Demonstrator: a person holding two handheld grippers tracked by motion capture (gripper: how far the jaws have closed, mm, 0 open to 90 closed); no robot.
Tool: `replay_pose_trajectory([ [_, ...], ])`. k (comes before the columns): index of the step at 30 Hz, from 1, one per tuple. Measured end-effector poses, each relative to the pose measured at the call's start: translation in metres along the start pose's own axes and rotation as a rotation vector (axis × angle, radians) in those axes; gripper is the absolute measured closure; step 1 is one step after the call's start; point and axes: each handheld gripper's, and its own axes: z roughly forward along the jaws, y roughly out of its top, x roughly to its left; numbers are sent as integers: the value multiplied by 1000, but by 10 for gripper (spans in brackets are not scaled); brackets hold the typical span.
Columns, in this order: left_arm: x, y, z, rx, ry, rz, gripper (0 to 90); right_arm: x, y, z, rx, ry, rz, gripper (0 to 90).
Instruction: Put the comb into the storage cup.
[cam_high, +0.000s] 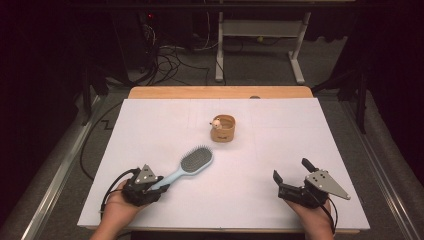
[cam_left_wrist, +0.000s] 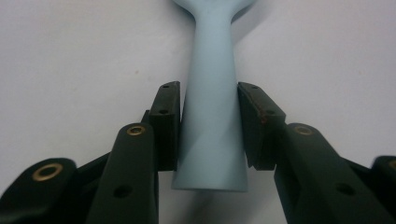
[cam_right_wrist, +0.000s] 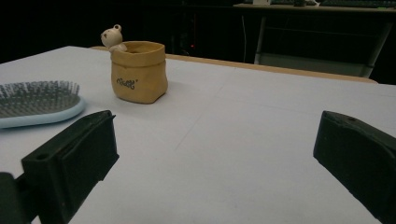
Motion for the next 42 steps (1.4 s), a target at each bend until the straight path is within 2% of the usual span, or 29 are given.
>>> replay_pose_trajectory([
  [7,7,-36,-21,-5,0,-34,624,0,1,1,-1,-2,-6,3],
  [11,5,-44,-27,-4,8,-34,624,1,1,1,-2,-2,-10,3],
  [20,9,-45,-28,2,-18,-64,621,0,1,2,1,4,-8,3],
  [28,9,-45,-28,2,-23,-69,613,0,1,3,-1,8,-13,2],
  [32,11,-46,-29,-17,-33,-86,564,0,2,2,-2,4,-14,2],
  [39,14,-44,-32,-55,-9,-118,430,1,2,3,-1,3,-18,3],
  [42,14,-43,-32,-63,-2,-117,389,1,2,3,-1,3,-20,3],
])
